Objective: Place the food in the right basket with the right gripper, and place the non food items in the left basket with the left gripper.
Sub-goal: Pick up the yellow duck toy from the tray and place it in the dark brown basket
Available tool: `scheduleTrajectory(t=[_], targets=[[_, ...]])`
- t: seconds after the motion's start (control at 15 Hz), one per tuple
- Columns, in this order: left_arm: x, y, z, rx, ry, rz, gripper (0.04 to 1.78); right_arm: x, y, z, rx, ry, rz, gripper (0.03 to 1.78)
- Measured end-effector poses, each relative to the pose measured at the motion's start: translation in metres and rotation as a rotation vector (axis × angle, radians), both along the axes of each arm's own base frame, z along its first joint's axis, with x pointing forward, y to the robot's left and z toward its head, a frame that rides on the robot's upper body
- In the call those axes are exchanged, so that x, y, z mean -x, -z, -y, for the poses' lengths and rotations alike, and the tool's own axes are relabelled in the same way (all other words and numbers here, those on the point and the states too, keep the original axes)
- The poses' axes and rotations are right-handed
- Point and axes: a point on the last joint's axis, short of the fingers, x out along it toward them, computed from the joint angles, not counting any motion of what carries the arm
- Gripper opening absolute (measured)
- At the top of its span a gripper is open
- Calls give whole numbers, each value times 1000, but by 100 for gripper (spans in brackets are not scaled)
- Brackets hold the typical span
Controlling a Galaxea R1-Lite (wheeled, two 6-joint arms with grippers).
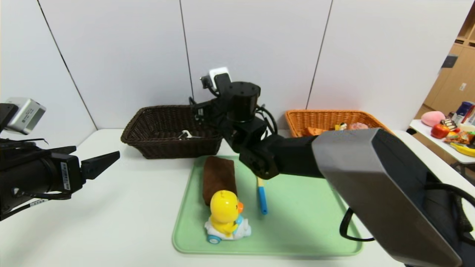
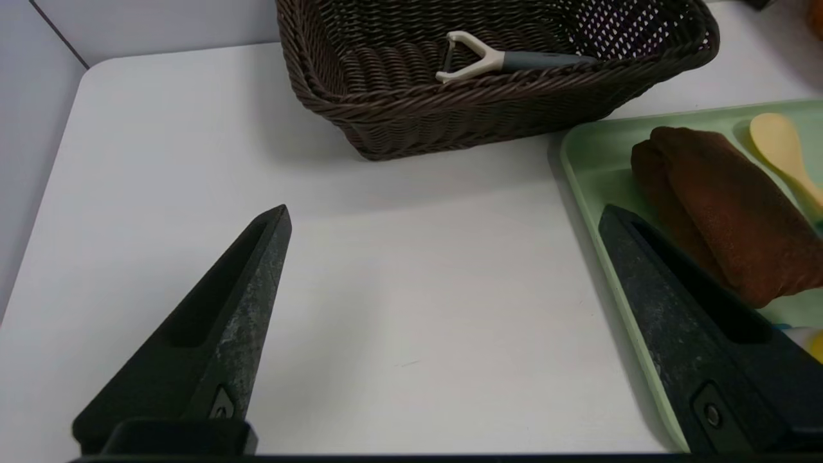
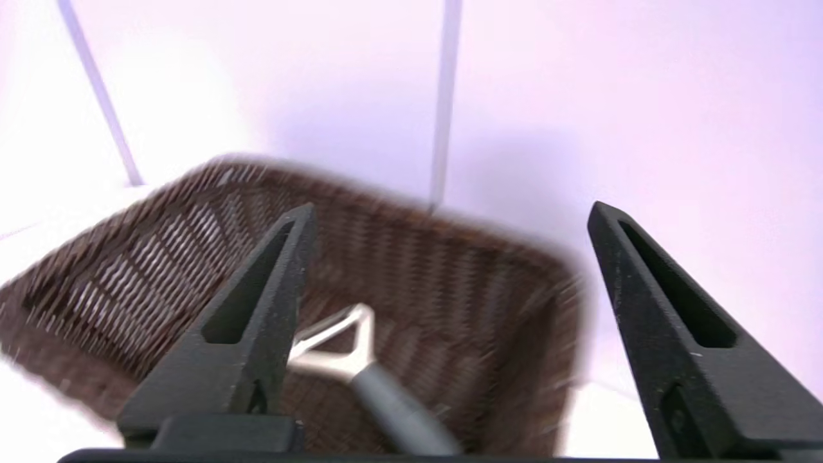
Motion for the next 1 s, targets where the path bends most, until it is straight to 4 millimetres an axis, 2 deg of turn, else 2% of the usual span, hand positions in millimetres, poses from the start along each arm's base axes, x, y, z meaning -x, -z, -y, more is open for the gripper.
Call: scheduleTrajectory(t=[0.13, 0.33, 0.53, 0.67, 0.73, 0.87, 1.0], targets=[[0, -1, 4, 7, 20, 4, 169, -4, -26, 31, 23, 56, 4, 153], [1, -2, 7, 16, 39, 5, 169, -1, -39, 89, 109, 149, -62, 158], [2, -3, 18, 44, 93, 5, 169, 24, -54, 170, 164, 283, -117, 163], [1, -5, 32, 84, 160, 27, 169, 52, -64, 225, 162, 383, -128, 165], [-3, -5, 40, 99, 187, 43, 169, 69, -62, 246, 169, 420, -145, 165], [-14, -3, 60, 109, 234, 77, 169, 112, -53, 281, 181, 472, -180, 167], [-24, 0, 85, 115, 287, 94, 169, 157, -41, 306, 185, 510, -203, 168]])
